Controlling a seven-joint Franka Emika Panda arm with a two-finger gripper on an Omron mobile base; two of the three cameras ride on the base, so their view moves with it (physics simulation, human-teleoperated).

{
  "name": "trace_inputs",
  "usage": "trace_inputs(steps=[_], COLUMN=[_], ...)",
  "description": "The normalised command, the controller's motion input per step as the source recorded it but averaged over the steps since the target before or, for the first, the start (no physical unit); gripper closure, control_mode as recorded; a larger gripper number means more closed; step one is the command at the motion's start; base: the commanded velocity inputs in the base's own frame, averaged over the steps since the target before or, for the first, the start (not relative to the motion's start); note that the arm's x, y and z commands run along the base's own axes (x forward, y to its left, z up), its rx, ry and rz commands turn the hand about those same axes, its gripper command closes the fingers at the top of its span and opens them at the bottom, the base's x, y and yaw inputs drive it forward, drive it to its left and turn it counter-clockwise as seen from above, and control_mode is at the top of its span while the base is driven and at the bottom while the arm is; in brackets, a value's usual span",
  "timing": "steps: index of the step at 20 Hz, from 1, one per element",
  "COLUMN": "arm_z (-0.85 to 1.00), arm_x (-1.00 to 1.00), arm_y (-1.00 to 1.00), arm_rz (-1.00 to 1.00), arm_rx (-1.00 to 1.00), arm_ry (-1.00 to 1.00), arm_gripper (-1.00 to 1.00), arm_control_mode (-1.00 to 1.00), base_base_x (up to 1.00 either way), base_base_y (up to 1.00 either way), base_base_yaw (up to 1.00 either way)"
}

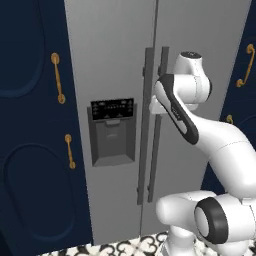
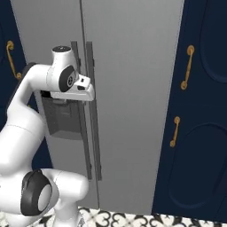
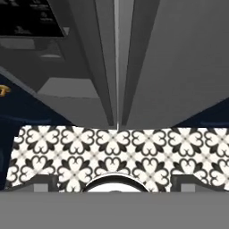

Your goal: Take the strawberry from the fridge and place it on top of the pancake, located on the dining counter.

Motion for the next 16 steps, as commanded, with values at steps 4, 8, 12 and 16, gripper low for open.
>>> trace_inputs(steps=[4, 8, 12, 16], arm_z=[0.0, 0.0, 0.0, 0.0], arm_x=[0.0, 0.0, 0.0, 0.0], arm_y=[0.0, 0.0, 0.0, 0.0], arm_rz=[0.0, 0.0, 0.0, 0.0], arm_rx=[0.0, 0.0, 0.0, 0.0], arm_ry=[0.0, 0.0, 0.0, 0.0], arm_gripper=[-1.0, -1.0, -1.0, -1.0], arm_control_mode=[1.0, 1.0, 1.0, -1.0], base_base_x=[-0.57, -0.56, -0.38, -0.02], base_base_y=[0.0, 0.0, 0.0, 0.0], base_base_yaw=[0.0, 0.0, 0.0, 0.0])
